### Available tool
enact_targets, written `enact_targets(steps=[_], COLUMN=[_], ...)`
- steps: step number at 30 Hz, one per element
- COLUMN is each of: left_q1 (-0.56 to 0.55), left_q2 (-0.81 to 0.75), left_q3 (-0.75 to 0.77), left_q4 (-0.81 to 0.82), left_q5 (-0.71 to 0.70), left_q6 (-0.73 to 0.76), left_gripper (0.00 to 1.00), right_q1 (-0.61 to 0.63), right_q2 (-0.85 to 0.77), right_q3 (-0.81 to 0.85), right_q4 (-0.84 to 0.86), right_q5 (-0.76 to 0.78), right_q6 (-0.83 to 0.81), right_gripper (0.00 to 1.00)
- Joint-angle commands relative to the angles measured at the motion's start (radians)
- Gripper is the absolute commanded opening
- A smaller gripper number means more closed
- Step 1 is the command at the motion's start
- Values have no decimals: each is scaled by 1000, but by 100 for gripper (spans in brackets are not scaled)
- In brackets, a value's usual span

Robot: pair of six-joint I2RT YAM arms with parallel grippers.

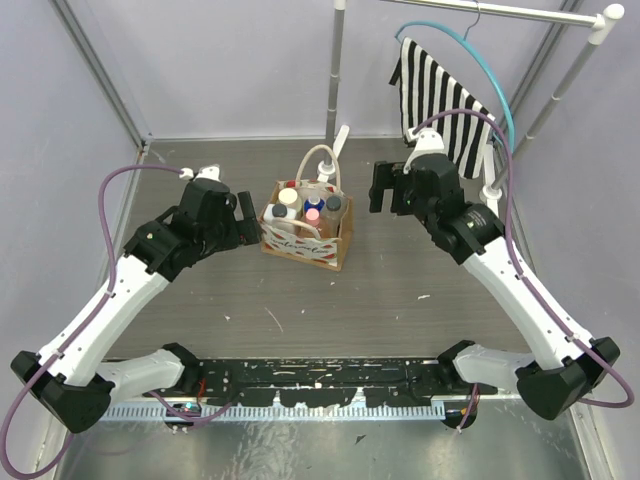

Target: Take the personal care products out of the canvas bag

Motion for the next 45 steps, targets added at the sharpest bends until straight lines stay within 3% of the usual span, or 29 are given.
enact_targets(steps=[1,11,31,40,45], left_q1=[4,4,3,4,4], left_q2=[-13,5,5,1,-2], left_q3=[34,67,68,60,64], left_q4=[-38,-51,-70,-52,-47], left_q5=[-10,81,121,121,127], left_q6=[39,97,95,69,63], left_gripper=[99,99,99,99,99], right_q1=[0,2,44,136,208], right_q2=[47,136,441,535,553], right_q3=[56,81,276,351,381], right_q4=[0,12,-5,-31,-53], right_q5=[-155,-305,-260,-236,-223], right_q6=[8,4,76,47,7], right_gripper=[100,100,100,84,80])
